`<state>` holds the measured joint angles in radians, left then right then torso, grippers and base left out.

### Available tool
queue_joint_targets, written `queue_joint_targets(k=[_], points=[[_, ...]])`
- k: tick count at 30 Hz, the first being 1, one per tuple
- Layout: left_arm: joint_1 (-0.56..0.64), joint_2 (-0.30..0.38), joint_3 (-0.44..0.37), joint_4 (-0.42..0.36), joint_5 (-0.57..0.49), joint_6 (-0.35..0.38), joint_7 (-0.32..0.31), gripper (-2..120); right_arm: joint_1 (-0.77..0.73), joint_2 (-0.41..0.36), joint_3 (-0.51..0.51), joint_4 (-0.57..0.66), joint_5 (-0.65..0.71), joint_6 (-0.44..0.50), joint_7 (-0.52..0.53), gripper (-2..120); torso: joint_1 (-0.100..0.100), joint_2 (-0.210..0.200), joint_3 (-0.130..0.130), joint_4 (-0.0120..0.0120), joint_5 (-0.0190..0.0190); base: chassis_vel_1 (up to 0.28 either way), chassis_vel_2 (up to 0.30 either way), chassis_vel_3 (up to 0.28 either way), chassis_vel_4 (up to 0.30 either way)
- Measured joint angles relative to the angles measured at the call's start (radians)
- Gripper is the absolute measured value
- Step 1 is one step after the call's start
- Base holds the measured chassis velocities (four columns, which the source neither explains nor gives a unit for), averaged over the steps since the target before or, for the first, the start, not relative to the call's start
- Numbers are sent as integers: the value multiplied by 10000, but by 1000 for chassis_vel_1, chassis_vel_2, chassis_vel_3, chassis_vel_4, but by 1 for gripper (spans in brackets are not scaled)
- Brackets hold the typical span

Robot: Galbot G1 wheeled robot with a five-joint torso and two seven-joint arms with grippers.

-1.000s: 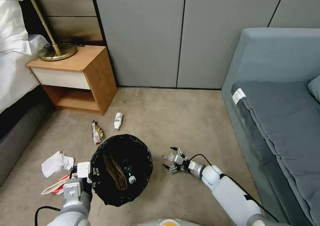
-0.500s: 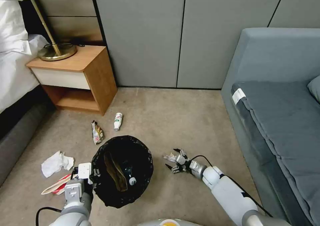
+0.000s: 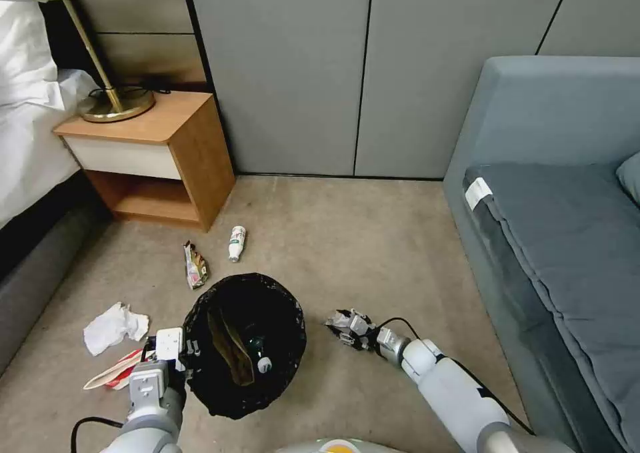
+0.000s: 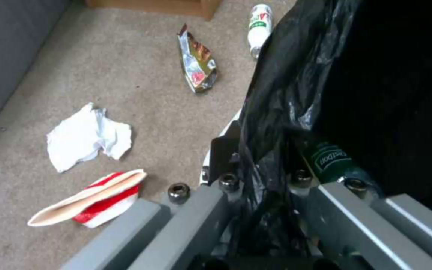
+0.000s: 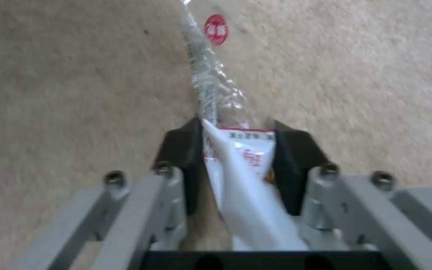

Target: Pick up the trash bin, then pick up the garbage from the floor and place it into the trash bin.

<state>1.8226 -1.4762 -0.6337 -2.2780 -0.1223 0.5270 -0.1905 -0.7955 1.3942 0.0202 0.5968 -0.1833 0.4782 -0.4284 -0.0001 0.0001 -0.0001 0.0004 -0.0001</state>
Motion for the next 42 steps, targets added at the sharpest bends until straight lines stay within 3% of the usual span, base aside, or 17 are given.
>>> queue_joint_targets(k=[8,18,24,28,29,30,31,34,35,38,42], points=[[-64,-5,53,41,11,0,1,1,-147,-144,49,144,175,1,9,0,1,0,0,-5,-1,0,0,0,0],[-94,22,28,41,-12,7,1,1,-331,-180,44,583,575,-13,209,0,0,-2,2,-7,-3,0,0,0,0],[-141,27,38,86,-32,14,10,1,-740,-259,92,1770,1460,144,542,0,0,-2,2,-6,0,0,0,0,0],[-158,44,42,118,-41,15,11,1,-1022,-370,143,3053,1991,303,798,0,0,-2,2,-5,2,0,0,0,0],[-164,52,44,126,-53,17,12,1,-1236,-493,144,4059,2322,228,970,0,0,-2,1,-4,0,0,0,0,0],[-177,69,53,159,-63,20,17,1,-1674,-766,99,6419,2864,-93,1224,0,0,-2,1,-5,0,0,0,0,0],[-177,69,53,159,-63,20,17,1,-1674,-766,99,6419,2864,-93,1224,0,0,-2,1,-5,0,0,0,0,0],[-192,73,88,182,-66,21,24,1,-2139,-1046,30,8809,3399,-559,1459,0,0,-2,1,-1,1,0,0,0,0],[-192,73,88,182,-66,21,24,1,-2139,-1046,30,8809,3399,-559,1459,0,0,-2,1,-1,1,0,0,0,0],[-212,74,172,199,-49,28,33,1,-2615,-1345,-191,11001,3728,-848,1585,0,1,-2,1,-5,-2,0,0,0,0],[-213,72,210,200,-25,35,34,1,-3197,-1653,-566,12270,3718,-951,1590,0,1,-1,0,-5,0,0,0,0,0]])
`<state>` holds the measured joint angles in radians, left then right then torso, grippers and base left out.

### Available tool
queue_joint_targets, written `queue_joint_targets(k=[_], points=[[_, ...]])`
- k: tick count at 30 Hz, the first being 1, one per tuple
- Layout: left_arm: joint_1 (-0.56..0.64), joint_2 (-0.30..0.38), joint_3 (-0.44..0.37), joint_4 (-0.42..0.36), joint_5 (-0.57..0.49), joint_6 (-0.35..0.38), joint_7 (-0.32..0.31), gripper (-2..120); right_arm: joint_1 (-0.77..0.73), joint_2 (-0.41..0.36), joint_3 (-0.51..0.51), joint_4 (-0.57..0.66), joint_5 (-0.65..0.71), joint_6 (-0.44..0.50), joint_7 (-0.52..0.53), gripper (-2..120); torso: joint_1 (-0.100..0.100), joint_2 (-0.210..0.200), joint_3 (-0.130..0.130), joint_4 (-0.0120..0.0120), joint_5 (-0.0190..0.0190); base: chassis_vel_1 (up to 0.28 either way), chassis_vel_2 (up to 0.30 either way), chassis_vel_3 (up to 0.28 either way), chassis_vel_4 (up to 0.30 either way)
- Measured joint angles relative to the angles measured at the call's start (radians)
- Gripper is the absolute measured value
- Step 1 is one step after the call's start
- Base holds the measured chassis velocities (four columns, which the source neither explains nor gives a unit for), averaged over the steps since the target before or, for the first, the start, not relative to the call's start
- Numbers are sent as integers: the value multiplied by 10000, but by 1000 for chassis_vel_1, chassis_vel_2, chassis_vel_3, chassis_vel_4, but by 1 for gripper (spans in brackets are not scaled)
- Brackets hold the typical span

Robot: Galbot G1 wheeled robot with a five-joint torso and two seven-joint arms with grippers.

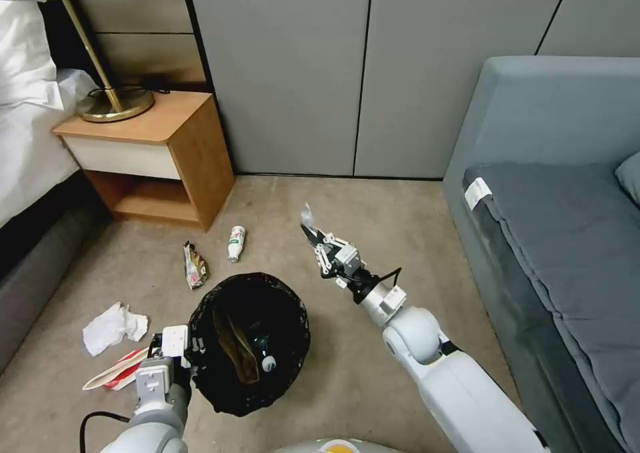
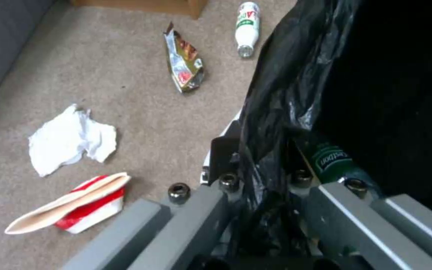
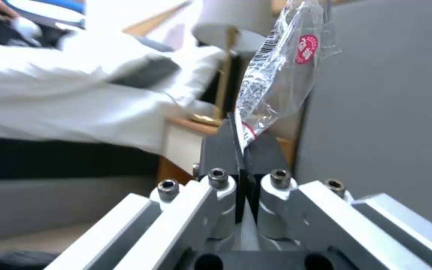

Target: Pick up the trash bin, then pick up the garbage from the floor and place it into the trash bin.

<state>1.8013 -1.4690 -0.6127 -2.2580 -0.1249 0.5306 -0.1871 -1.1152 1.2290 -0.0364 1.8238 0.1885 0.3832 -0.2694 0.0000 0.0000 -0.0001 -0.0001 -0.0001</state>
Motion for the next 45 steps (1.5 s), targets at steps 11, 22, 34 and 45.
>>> queue_joint_targets(k=[11,22,34,45], points=[[40,49,0,-8,7,1,0,1,-1196,-330,-1324,256,-785,168,42,0,0,0,0,1,0,0,0,0,0],[-6,35,53,-152,44,44,0,1,-1115,-142,-1738,-914,-1174,423,211,0,0,0,0,1,1,0,0,0,0],[-26,-19,89,-156,56,54,-8,1,-982,-40,-1771,-1221,-1276,393,241,25,-1,0,1,1,1,0,0,0,0],[-41,-40,114,-151,71,54,-10,1,-996,-59,-1765,-1191,-1276,376,254,67,0,0,1,1,1,0,0,0,0]])
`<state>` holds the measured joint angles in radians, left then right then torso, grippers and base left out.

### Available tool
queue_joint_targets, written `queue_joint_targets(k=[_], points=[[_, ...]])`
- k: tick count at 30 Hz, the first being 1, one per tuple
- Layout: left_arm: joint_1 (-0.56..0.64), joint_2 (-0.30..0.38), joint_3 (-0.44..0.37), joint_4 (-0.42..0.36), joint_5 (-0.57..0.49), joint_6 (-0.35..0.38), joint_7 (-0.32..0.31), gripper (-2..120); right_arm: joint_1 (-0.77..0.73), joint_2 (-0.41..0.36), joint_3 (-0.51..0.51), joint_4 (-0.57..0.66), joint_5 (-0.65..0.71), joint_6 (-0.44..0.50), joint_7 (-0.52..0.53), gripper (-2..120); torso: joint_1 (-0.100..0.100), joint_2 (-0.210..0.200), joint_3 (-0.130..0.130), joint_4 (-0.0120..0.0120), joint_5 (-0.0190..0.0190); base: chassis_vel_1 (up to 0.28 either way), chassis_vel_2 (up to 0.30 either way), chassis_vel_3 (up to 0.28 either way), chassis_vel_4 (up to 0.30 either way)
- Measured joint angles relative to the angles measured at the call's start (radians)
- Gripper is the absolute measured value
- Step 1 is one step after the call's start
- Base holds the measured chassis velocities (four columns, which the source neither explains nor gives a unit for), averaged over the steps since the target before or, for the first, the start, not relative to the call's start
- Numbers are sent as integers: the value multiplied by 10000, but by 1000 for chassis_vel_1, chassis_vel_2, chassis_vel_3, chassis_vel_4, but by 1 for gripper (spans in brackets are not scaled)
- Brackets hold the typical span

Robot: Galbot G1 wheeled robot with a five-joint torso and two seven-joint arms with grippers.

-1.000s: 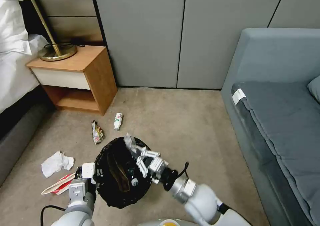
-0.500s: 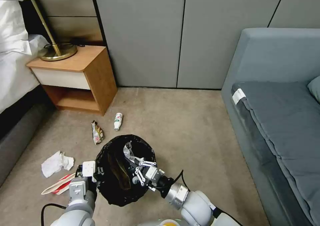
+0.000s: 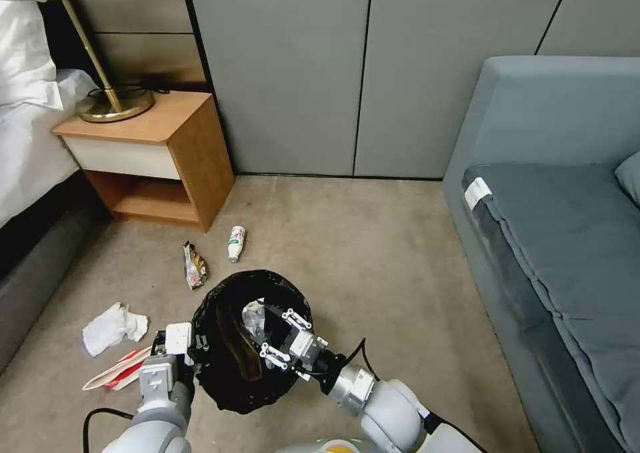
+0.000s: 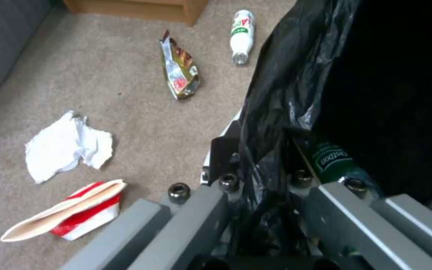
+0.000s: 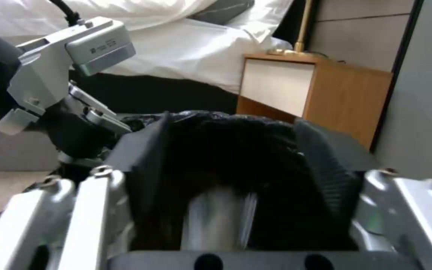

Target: Pick up the trash bin, then pick up the garbage from the floor and place it into the trash bin.

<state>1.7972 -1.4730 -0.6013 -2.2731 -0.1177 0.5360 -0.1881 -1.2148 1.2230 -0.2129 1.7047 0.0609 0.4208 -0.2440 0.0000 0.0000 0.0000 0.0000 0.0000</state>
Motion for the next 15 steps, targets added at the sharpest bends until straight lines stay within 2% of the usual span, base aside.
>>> queue_joint_targets(k=[2,4,6,7,8,15], points=[[1,0,0,3,5,0,0,1,-5,-3,4,7,0,-2,2,69,0,0,0,0,0,0,0,0,0],[3,2,1,6,10,0,-1,1,-35,-23,30,41,-1,-4,5,81,0,0,0,0,0,0,0,0,0],[3,2,1,6,10,-1,-1,1,-43,-28,35,47,-2,-5,6,82,0,0,0,0,0,0,0,0,0],[2,7,1,7,10,0,-2,1,-57,-33,47,63,-4,-5,8,91,0,0,0,0,0,0,0,0,0],[1,8,1,11,10,0,-1,1,-61,-34,53,74,-6,-5,8,93,0,0,0,0,0,0,0,0,0],[-5,9,1,20,10,-1,-1,1,-81,-53,57,141,-10,-15,8,100,0,0,0,0,0,0,0,0,0]])
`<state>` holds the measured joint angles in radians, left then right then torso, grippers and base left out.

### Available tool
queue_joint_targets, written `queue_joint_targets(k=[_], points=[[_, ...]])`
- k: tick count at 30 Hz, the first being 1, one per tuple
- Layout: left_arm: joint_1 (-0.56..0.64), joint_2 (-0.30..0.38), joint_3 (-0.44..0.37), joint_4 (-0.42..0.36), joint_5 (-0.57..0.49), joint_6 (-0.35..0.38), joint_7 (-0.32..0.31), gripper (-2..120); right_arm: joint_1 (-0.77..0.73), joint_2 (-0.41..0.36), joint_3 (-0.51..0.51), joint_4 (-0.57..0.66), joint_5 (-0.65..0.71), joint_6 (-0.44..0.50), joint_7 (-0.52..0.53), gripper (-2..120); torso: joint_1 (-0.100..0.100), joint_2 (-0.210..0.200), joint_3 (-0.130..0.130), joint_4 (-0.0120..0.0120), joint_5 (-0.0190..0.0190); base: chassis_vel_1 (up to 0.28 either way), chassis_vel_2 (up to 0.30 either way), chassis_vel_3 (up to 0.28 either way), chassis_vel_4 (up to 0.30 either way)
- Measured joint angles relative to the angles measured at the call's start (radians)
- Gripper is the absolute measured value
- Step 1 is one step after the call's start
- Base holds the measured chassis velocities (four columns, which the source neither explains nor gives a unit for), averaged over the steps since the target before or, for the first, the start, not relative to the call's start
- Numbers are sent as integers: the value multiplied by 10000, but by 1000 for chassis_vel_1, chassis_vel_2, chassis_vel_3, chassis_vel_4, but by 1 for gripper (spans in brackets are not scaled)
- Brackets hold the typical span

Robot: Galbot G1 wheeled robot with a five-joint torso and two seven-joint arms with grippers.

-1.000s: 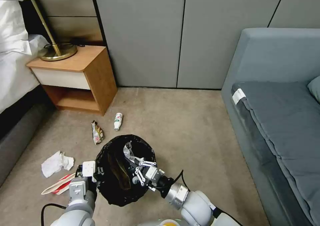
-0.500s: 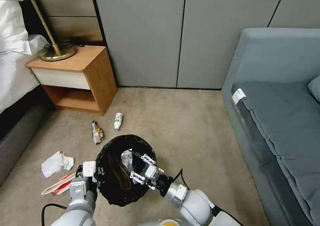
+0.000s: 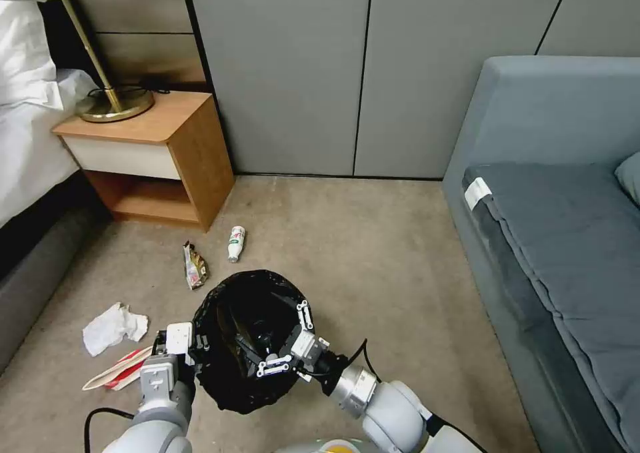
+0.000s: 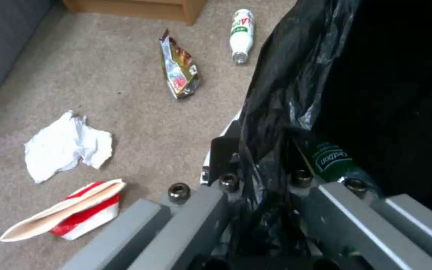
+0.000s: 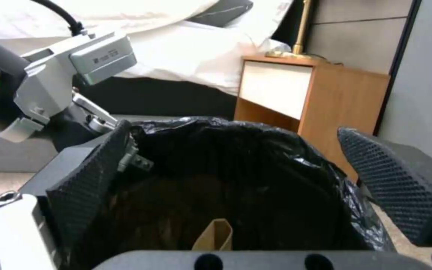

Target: Pick up the trash bin, then pick up the garbage from the floor and place it into the trash bin.

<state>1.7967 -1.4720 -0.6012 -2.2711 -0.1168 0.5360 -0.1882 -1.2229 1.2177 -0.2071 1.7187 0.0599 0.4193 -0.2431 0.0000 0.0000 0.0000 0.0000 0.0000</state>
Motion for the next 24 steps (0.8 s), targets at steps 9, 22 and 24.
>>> queue_joint_targets(k=[9,22,24], points=[[-19,8,16,25,1,-4,1,1,-58,-74,70,219,-16,-21,0,100,0,0,0,0,0,0,0,0,0],[-31,116,-91,246,7,-81,25,1,-720,486,1785,3215,124,-705,1908,100,-1,0,-1,-1,0,0,0,0,0],[-29,120,-102,248,-3,-89,27,1,-1050,577,2065,3426,31,-736,2112,100,0,0,-1,-1,0,0,0,0,0]])
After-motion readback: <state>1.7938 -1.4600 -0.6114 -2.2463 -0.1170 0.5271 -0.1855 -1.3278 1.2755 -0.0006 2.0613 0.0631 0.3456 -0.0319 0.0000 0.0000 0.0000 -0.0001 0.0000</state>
